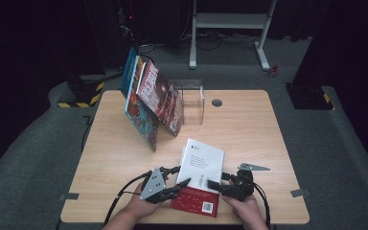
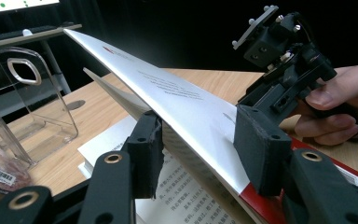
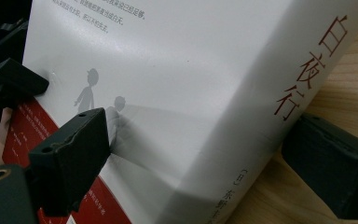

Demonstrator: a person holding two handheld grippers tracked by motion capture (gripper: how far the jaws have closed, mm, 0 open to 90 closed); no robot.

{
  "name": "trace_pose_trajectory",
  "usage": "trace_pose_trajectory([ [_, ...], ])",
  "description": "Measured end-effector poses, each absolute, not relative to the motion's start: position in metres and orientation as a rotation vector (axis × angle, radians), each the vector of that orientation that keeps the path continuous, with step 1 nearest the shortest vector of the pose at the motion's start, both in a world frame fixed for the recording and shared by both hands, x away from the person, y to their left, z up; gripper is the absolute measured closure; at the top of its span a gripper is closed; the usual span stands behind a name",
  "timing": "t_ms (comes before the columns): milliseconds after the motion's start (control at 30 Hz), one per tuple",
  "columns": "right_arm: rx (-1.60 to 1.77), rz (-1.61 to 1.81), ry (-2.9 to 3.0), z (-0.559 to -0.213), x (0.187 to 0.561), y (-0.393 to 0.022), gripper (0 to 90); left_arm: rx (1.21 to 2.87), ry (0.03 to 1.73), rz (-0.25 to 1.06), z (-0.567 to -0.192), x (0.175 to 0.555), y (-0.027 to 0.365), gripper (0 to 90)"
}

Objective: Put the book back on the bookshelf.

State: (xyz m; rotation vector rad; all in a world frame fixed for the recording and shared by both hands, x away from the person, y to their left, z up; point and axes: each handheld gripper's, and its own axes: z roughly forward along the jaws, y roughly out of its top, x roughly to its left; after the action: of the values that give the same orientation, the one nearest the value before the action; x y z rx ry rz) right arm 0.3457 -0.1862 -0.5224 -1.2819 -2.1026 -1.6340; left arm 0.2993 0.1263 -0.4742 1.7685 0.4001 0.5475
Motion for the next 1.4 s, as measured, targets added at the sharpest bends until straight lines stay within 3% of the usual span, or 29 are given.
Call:
trace_pose_trajectory([
  [767, -1.335, -1.651, -2.133, -0.509, 0.338, -0.195, 27.0, 1.806, 0.461, 0.449, -0.478, 0.311, 0.136, 52.6],
  [1400, -1.339, -1.796, -2.3, -0.49, 0.324, -0.191, 35.0, 1.806, 0.573, 0.399, -0.486, 0.321, 0.137, 52.0],
])
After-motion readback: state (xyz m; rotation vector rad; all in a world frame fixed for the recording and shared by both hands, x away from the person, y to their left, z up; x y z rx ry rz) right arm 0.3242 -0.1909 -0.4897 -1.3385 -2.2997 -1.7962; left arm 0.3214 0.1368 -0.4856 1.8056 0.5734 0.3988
